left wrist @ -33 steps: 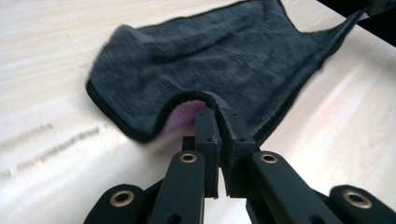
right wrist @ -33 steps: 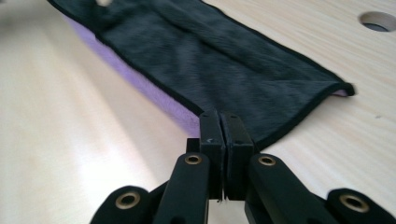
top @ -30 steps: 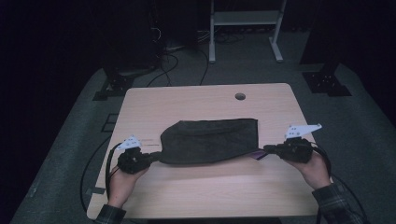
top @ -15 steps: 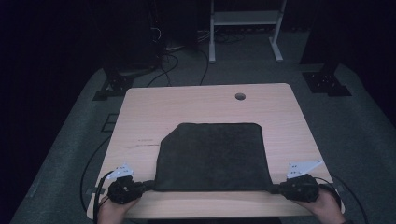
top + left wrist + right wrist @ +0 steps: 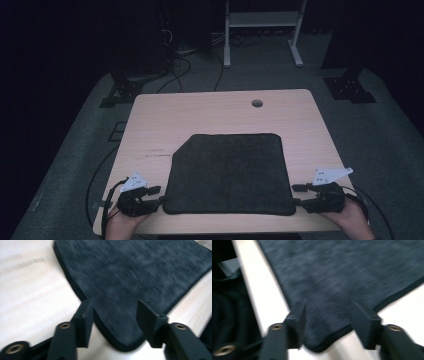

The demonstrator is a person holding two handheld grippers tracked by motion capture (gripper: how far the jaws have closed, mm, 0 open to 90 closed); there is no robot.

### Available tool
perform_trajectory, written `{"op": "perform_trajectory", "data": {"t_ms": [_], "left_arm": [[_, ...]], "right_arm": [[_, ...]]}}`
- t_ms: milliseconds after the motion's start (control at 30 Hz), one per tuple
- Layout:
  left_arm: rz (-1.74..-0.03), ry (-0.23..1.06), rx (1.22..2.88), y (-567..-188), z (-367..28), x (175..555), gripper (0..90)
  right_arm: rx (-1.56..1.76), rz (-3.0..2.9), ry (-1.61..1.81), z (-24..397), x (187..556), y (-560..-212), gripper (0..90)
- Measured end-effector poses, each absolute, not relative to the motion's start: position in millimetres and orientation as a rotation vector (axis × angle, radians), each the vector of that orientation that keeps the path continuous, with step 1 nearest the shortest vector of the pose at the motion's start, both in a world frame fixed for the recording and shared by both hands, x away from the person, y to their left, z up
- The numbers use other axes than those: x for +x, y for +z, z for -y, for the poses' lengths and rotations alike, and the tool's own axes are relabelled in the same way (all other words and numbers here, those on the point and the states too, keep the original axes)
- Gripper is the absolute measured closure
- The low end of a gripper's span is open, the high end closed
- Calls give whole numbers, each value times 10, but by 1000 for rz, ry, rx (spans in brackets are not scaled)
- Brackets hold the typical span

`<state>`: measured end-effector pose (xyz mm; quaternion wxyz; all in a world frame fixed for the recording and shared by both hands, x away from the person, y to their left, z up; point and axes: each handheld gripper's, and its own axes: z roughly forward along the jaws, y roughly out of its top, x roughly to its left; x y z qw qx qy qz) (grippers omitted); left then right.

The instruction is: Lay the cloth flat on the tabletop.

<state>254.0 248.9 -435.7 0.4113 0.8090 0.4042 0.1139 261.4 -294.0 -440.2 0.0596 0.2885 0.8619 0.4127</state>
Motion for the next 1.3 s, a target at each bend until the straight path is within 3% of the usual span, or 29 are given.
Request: {"op": "perform_trajectory", "data": {"t_ms": [133,367,700,867,967,1033,1300], "left_arm": [[-1017,339,2020,-4295,-2468,2800,425],[-1004,427,2010,-4269,-2328,3445,505],[-1030,422,2052,-4448,-2146,4048,584],[-1031,394,2084,-4540,-2052,4166,608],[-1010,376,2111,-4553,-1984,4196,777],[-970,386,2124,-4505,-1932,4153,833],[-806,359,2216,-4493,-1568,3961,827]], "right_arm": [[936,-2535,1218,2932,2851,-4424,337],[1074,-2387,1096,2912,3341,-4469,252],[1311,-2243,1034,3068,3765,-4629,130],[1349,-2233,1011,3159,3806,-4683,125],[1355,-2227,992,3184,3798,-4703,123],[1352,-2229,987,3184,3797,-4710,123],[1349,-2237,976,3175,3792,-4726,120]]}}
